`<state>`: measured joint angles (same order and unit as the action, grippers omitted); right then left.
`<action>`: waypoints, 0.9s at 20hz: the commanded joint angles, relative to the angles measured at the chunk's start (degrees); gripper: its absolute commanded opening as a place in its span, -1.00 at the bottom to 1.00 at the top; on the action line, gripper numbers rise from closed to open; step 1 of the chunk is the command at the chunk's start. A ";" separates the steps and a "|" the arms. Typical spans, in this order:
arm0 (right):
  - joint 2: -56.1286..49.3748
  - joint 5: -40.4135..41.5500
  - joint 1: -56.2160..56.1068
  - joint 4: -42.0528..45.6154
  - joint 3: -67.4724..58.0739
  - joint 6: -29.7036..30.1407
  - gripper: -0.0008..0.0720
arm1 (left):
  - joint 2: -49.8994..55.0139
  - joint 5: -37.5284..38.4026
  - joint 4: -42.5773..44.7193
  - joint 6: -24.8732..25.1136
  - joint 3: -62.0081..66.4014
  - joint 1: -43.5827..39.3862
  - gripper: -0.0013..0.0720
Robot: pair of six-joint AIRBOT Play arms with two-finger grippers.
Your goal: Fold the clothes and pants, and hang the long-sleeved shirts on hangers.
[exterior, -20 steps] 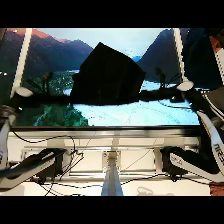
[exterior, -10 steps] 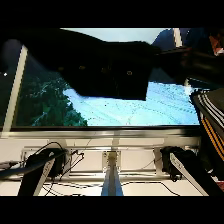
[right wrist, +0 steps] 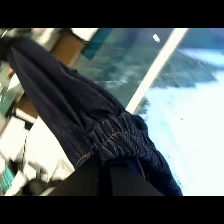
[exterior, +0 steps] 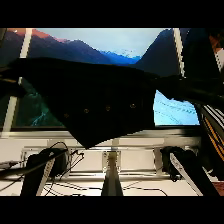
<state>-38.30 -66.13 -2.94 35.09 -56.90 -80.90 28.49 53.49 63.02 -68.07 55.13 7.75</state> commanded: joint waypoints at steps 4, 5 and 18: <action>-13.99 26.99 0.11 2.19 14.75 -1.95 -0.92 | 27.23 -14.58 -13.81 4.57 -7.48 -11.32 -0.91; -16.85 27.15 0.11 4.79 13.57 -1.90 -0.92 | 29.88 -13.49 -13.79 4.59 -6.91 -13.92 -0.91; -24.70 -18.36 14.34 32.89 6.12 12.81 -0.17 | 33.33 5.97 -11.08 -6.14 -17.25 -32.92 -0.14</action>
<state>-61.89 -78.52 9.72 63.81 -52.47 -71.88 60.86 62.65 52.03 -72.05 42.09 -19.49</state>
